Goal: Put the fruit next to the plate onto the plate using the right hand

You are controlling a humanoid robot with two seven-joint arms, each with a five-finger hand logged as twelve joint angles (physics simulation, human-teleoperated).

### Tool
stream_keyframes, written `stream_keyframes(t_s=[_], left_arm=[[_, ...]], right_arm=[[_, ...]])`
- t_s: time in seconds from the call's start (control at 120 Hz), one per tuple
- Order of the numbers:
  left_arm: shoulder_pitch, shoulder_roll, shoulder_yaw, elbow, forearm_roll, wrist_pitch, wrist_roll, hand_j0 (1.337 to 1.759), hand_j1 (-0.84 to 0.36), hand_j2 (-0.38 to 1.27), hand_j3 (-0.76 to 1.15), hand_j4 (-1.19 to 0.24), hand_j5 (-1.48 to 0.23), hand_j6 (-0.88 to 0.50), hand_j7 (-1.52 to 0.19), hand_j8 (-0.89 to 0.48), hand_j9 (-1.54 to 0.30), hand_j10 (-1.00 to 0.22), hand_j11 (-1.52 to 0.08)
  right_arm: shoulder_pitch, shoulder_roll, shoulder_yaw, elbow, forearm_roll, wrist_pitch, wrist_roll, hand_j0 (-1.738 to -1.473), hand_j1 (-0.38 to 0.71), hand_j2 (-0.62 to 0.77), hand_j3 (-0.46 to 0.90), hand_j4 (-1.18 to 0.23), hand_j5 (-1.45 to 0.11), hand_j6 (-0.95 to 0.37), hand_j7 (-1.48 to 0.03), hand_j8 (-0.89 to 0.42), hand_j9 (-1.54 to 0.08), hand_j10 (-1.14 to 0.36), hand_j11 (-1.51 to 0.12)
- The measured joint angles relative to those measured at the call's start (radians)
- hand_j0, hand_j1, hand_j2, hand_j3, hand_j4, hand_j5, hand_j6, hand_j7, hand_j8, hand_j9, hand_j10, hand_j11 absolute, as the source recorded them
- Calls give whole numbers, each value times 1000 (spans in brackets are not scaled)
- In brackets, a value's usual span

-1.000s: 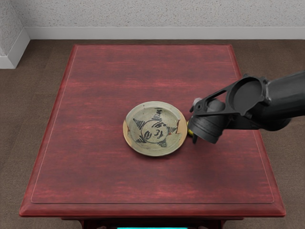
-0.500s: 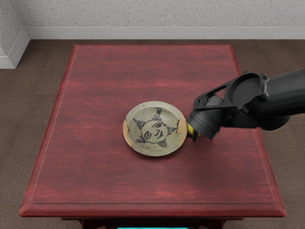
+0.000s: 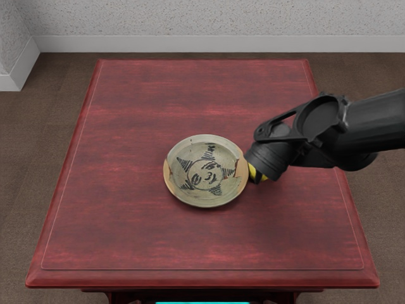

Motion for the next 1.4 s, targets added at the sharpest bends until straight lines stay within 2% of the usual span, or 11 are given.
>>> stream_keyframes(t_s=[0.117,0.225,0.383,0.775,0.833,0.9,0.95,0.958,1.042,1.225,1.4], left_arm=[[-1,0,0,0,0,0,0,1658,69,47,0,-234,-304,-234,-304,-234,-304,-234,-304],[0,0,0,0,0,0,0,1658,69,47,0,-234,-304,-234,-304,-234,-304,-234,-304],[0,0,0,0,0,0,0,1658,69,47,0,-234,-304,-234,-304,-234,-304,-234,-304],[-1,0,0,0,0,0,0,1658,69,47,0,-234,-303,-234,-303,-234,-303,-234,-303],[0,0,0,0,0,0,0,1658,69,47,0,-234,-303,-234,-303,-234,-303,-234,-303],[-1,0,0,0,0,0,0,1658,69,47,0,-234,-304,-234,-303,-234,-303,-234,-303],[-1,0,0,0,0,0,0,1658,69,47,0,-234,-304,-234,-304,-234,-303,-234,-303],[-1,0,0,0,0,0,0,1658,69,47,0,-234,-304,-234,-304,-234,-303,-234,-303],[0,0,0,0,0,0,0,1658,69,47,0,-234,-304,-234,-304,-234,-304,-234,-303],[-1,0,0,0,0,0,0,1658,69,47,0,-234,-304,-234,-304,-234,-304,-234,-304],[-1,0,0,0,0,0,0,1658,69,47,0,-234,-304,-234,-304,-234,-304,-234,-304]], right_arm=[[-6,22,-7,1,-4,-1,0,-1658,86,-72,-1,-368,-466,-354,-481,-298,-557,-364,-471],[-11,39,-10,1,-8,-4,-1,-1654,118,-72,-1,-426,-467,-95,-838,-61,-881,-406,-490],[-12,46,-11,1,-7,-5,-2,-1653,241,-91,-1,-543,-583,4,-951,34,-988,-521,-616],[-1,38,-10,5,3,-4,-4,-1649,382,148,0,-619,-923,-198,-654,-141,-717,-518,-932],[1,31,-9,5,6,-2,-3,-1650,388,180,-1,-632,-979,-315,-765,-283,-773,-521,-973],[8,24,-9,7,12,-1,-3,-1649,366,239,0,-766,-738,-335,-868,-319,-884,-553,-1025],[13,17,-10,8,18,1,-4,-1650,361,294,0,-946,-341,-333,-926,-319,-945,-587,-1056],[14,16,-10,8,18,1,-4,-1650,360,308,0,-910,-483,-337,-934,-322,-955,-591,-1061],[22,7,-10,10,27,6,-4,-1652,359,337,0,-1095,-27,-318,-1001,-312,-1022,-622,-1094],[42,-18,-14,10,17,6,1,-1652,348,369,0,-864,-685,-304,-1080,-239,-1130,-655,-1164],[69,-45,-32,9,14,8,1,-1650,322,331,0,-750,-1009,-280,-1111,-210,-1172,-642,-1186]])
